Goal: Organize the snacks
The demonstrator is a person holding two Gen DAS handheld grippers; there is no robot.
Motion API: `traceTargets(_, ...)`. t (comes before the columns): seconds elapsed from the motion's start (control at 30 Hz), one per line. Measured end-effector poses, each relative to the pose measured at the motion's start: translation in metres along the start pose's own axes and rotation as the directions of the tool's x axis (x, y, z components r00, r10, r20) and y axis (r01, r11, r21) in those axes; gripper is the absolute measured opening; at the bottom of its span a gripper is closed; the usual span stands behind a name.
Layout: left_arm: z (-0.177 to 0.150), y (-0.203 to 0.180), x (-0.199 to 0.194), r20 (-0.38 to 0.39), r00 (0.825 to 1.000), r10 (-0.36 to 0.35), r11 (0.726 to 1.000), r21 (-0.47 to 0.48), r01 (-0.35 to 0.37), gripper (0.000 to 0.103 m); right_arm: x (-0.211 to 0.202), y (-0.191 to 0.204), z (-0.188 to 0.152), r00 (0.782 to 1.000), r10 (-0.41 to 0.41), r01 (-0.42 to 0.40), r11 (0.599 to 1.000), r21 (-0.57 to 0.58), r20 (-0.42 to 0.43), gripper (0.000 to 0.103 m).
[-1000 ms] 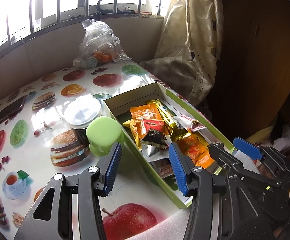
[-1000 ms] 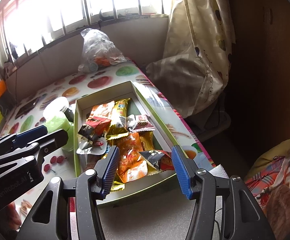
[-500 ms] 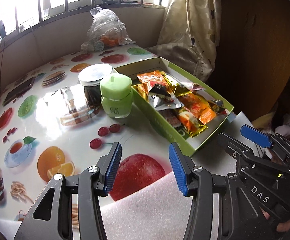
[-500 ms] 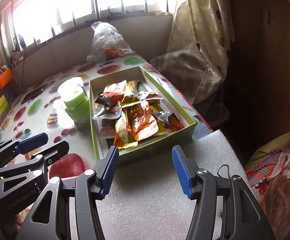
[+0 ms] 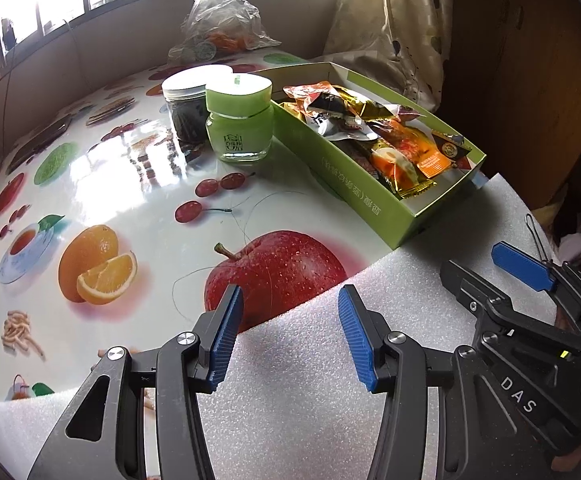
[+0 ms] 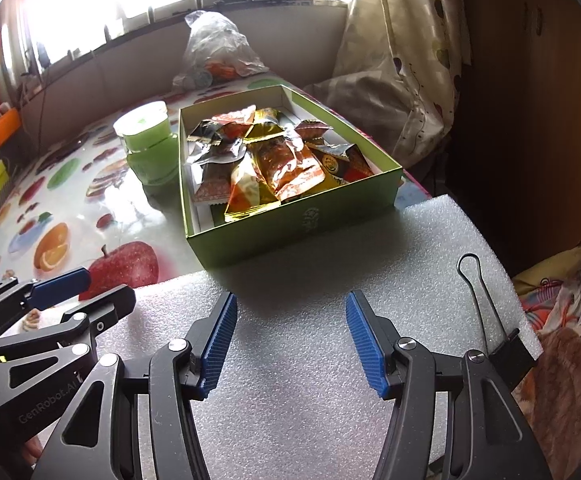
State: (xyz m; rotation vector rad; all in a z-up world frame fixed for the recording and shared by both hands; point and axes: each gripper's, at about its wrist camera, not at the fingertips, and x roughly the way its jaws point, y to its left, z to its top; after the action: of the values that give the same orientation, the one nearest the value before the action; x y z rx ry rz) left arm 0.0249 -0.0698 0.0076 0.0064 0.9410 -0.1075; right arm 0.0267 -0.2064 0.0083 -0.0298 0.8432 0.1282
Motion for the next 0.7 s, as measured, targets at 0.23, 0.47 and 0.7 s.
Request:
traceTargets(0.23,-0.004,0.005,0.002,0.014,1.0,-0.002,0.999,-0.035,0.003,0.057,0.0,0.005,-0.005,0.999,-0.042,0.042,0.999,0.01,0.021,0.059)
traceTargets(0.47,-0.007,0.008,0.002,0.029,1.0,-0.006,0.999,-0.048,0.007,0.06,0.001,0.005,-0.005,0.998,-0.049,0.048,0.999,0.02,0.028,0.06)
traceTargets(0.7,-0.008,0.01,0.001,0.035,0.999,-0.017,0.998,-0.056,0.019,0.06,0.0,0.005,-0.005,0.998,-0.059,0.058,0.998,0.029,0.03,0.06)
